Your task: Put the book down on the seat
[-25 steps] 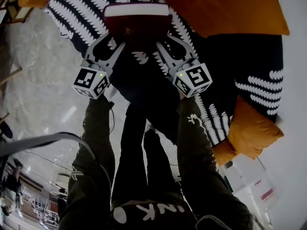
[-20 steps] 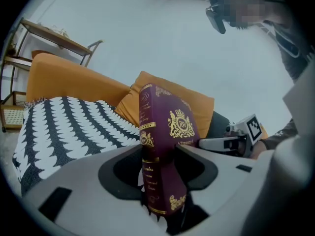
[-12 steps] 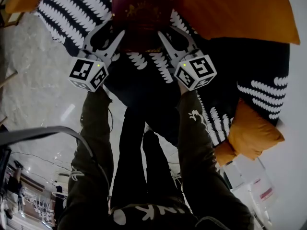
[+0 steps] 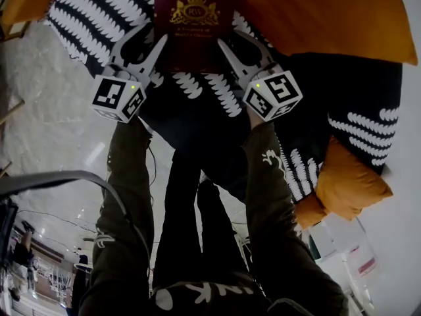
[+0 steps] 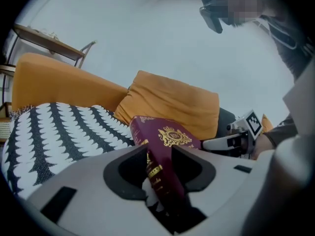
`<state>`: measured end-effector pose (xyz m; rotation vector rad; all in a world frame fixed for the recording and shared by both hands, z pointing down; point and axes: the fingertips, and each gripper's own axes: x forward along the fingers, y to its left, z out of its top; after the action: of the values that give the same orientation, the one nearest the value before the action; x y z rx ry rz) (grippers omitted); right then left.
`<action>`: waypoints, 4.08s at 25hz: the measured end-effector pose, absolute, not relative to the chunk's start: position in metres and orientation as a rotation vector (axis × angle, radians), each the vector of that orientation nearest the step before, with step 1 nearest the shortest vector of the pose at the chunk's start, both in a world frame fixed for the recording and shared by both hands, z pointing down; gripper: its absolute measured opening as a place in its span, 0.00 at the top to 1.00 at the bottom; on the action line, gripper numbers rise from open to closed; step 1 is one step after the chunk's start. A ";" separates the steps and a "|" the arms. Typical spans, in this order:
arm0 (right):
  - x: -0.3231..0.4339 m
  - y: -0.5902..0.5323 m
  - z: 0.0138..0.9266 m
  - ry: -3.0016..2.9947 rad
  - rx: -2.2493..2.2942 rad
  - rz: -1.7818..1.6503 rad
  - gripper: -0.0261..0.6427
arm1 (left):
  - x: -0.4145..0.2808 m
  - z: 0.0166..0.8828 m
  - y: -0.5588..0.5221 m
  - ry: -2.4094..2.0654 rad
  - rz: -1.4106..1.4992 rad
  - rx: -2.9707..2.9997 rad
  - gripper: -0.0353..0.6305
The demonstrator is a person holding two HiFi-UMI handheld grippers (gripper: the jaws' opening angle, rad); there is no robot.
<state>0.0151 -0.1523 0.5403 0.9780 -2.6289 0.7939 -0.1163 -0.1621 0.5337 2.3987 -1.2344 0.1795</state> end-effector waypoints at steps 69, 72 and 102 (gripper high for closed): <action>0.051 0.298 -0.188 -2.897 1.126 -0.437 0.95 | -0.040 -0.199 0.309 -1.538 -0.136 3.024 0.94; 0.045 0.304 -0.189 -2.901 1.138 -0.429 0.95 | -0.043 -0.204 0.314 -1.524 -0.123 3.053 0.94; 0.050 0.306 -0.190 -2.947 1.126 -0.415 0.95 | -0.042 -0.201 0.311 -1.530 -0.131 3.045 0.94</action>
<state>0.0497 0.3063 -0.1901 1.1263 -2.9472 -0.4151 -0.0421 0.3115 -0.2007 3.0455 -1.5301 -0.1314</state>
